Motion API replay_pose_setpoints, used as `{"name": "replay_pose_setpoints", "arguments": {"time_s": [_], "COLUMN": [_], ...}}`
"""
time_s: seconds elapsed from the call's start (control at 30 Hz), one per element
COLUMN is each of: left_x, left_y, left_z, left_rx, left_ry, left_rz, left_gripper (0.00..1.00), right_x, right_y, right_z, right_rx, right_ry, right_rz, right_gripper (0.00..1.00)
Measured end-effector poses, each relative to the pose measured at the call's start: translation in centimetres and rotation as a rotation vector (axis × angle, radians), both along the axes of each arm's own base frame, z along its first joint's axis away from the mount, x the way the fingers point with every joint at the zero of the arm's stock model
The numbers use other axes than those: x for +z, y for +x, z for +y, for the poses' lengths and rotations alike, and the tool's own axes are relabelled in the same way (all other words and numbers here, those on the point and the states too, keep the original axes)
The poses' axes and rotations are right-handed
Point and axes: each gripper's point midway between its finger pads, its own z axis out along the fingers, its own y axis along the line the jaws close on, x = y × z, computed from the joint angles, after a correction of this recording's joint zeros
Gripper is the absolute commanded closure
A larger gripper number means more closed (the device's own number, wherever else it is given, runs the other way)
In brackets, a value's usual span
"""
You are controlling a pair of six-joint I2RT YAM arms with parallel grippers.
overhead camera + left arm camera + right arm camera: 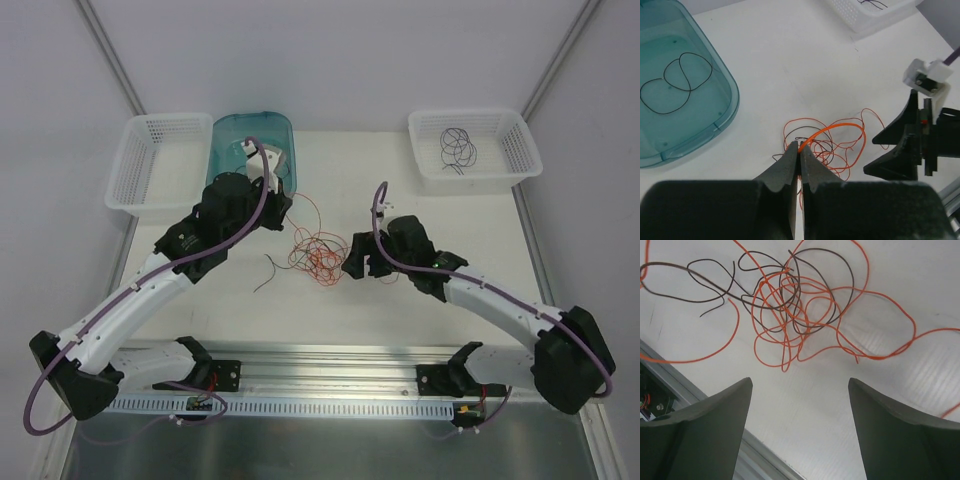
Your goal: Untangle the cables
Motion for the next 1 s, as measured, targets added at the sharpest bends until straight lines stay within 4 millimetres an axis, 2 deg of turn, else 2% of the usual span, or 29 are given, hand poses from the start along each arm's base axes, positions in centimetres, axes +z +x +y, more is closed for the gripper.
{"name": "replay_pose_setpoints", "arguments": {"time_s": [0.17, 0.27, 0.37, 0.4, 0.47, 0.5, 0.53, 0.57, 0.67, 0.83, 0.93, 1.0], "left_x": [0.6, 0.6, 0.9, 1.2, 1.8, 2.2, 2.5, 2.9, 4.2, 5.2, 5.5, 5.7], "left_y": [0.3, 0.3, 0.4, 0.4, 0.5, 0.5, 0.6, 0.6, 0.9, 1.2, 1.3, 1.3], "left_z": [0.8, 1.5, 2.5, 2.9, 3.8, 4.5, 5.0, 5.7, 8.1, 12.2, 14.2, 15.2], "left_rx": [0.023, 0.037, 0.061, 0.072, 0.095, 0.112, 0.126, 0.147, 0.228, 0.373, 0.448, 0.488], "left_ry": [-0.02, -0.027, -0.043, -0.051, -0.067, -0.078, -0.086, -0.096, -0.13, -0.166, -0.173, -0.175], "left_rz": [-0.023, -0.031, -0.052, -0.064, -0.087, -0.103, -0.115, -0.132, -0.186, -0.246, -0.274, -0.289], "left_gripper": [1.0, 1.0, 1.0, 1.0, 1.0, 1.0, 1.0, 1.0, 1.0, 1.0, 1.0, 1.0], "right_x": [-2.3, -3.3, -4.9, -5.4, -6.5, -6.9, -7.1, -7.2, -7.5, -7.2, -6.0, -5.0], "right_y": [1.3, 2.5, 3.3, 3.3, 3.3, 3.3, 3.3, 3.4, 3.7, 3.9, 4.3, 4.3], "right_z": [3.5, 6.3, 8.1, 8.3, 8.3, 8.1, 7.9, 7.6, 5.5, -1.5, -6.0, -8.2], "right_rx": [0.031, 0.05, 0.048, 0.044, 0.032, 0.022, 0.013, -0.001, -0.054, -0.203, -0.307, -0.356], "right_ry": [0.022, 0.062, 0.085, 0.082, 0.07, 0.064, 0.055, 0.048, 0.019, -0.044, -0.08, -0.101], "right_rz": [0.06, 0.089, 0.117, 0.126, 0.153, 0.162, 0.164, 0.165, 0.168, 0.168, 0.137, 0.113], "right_gripper": [0.19, 0.24, 0.47, 0.65, 0.8, 0.91, 0.95, 0.99, 0.99, 0.99, 0.99, 0.99]}}
